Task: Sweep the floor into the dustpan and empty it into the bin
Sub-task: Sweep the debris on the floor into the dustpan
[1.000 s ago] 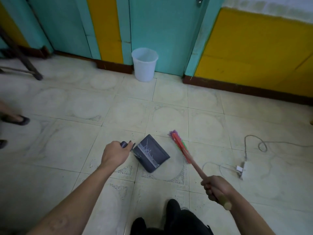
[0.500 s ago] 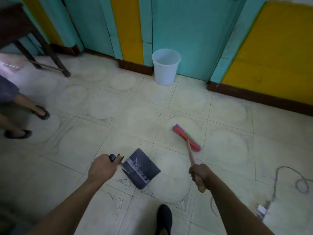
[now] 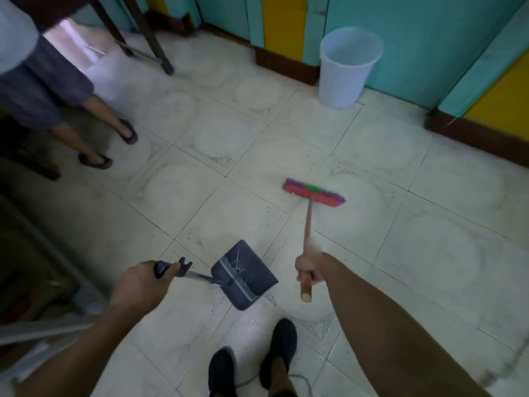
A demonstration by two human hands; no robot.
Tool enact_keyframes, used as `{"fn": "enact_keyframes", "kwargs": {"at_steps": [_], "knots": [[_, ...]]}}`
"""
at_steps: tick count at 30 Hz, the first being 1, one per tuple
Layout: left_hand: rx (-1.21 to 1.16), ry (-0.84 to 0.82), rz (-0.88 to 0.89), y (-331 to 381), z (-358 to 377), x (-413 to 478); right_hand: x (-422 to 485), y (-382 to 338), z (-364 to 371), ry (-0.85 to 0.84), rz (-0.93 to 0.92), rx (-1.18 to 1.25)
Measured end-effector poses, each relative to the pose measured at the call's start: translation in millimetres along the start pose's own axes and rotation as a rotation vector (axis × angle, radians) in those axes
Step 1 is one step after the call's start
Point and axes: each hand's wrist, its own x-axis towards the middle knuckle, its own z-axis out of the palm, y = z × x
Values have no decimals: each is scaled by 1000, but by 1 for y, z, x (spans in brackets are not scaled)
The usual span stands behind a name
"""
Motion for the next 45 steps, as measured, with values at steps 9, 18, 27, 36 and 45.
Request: {"fn": "enact_keyframes", "kwargs": {"at_steps": [9, 18, 27, 36, 45], "knots": [[34, 0, 4, -29, -12, -5, -60, 82, 55, -130, 172, -385], [-8, -4, 38, -83, -21, -15, -127, 126, 54, 137, 291, -579], [25, -21, 176, -98, -22, -36, -176, 186, 84, 94, 333, -220], [115, -70, 353, -70, -3, -43, -163, 184, 155, 343, 186, 170], [166, -20, 374, -91, 9, -41, -134, 166, 222, 151, 240, 21]]}}
